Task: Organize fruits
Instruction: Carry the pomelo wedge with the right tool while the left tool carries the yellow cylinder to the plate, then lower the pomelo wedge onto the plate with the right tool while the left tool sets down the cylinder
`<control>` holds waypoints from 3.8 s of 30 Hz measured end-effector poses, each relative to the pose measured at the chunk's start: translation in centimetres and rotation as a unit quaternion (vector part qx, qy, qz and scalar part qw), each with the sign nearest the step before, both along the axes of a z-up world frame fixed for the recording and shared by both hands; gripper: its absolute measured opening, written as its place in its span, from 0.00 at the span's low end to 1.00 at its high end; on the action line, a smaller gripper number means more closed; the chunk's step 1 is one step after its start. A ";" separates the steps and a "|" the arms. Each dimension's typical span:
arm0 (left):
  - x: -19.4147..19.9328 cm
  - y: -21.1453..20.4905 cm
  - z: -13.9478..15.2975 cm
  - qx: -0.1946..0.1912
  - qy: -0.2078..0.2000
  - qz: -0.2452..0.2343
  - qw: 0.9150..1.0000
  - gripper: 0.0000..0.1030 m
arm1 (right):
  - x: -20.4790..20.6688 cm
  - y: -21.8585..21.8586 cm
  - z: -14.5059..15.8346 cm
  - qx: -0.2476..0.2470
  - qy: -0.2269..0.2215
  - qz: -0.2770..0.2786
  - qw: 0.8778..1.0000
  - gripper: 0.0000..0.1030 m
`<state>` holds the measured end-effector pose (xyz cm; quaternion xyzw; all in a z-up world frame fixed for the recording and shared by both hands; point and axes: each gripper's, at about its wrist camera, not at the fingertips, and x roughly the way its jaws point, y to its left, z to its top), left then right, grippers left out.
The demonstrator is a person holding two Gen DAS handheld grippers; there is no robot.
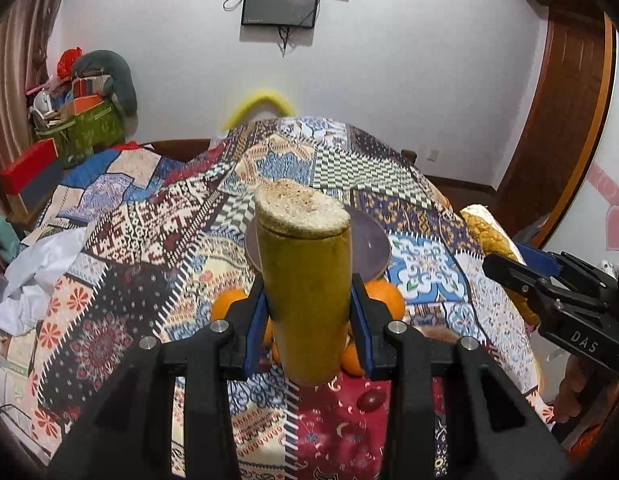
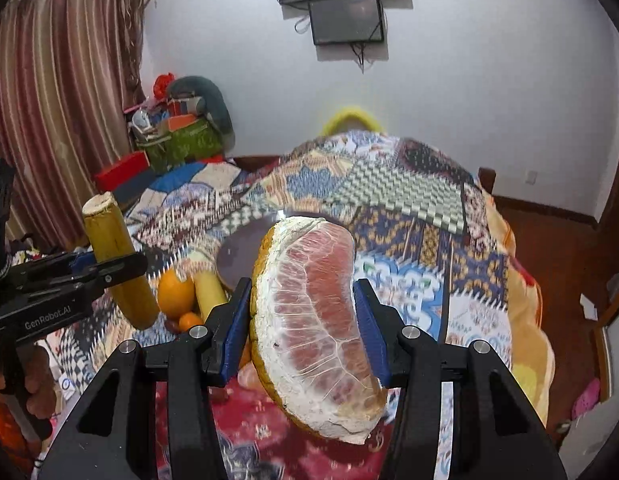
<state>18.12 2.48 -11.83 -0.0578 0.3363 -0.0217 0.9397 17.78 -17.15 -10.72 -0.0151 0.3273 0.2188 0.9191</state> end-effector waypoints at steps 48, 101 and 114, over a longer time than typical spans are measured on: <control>15.1 3.3 -5.9 -0.003 0.072 0.010 0.997 0.37 | 13.4 5.0 -4.6 -0.041 0.010 0.013 0.999 0.45; 13.8 3.3 -2.8 0.002 0.084 0.004 0.996 0.31 | 12.7 4.7 -2.6 -0.061 0.036 0.038 0.997 0.51; 7.9 3.7 -1.1 0.004 0.067 0.003 0.998 0.31 | 6.7 3.7 -0.2 -0.050 0.009 0.024 0.998 0.58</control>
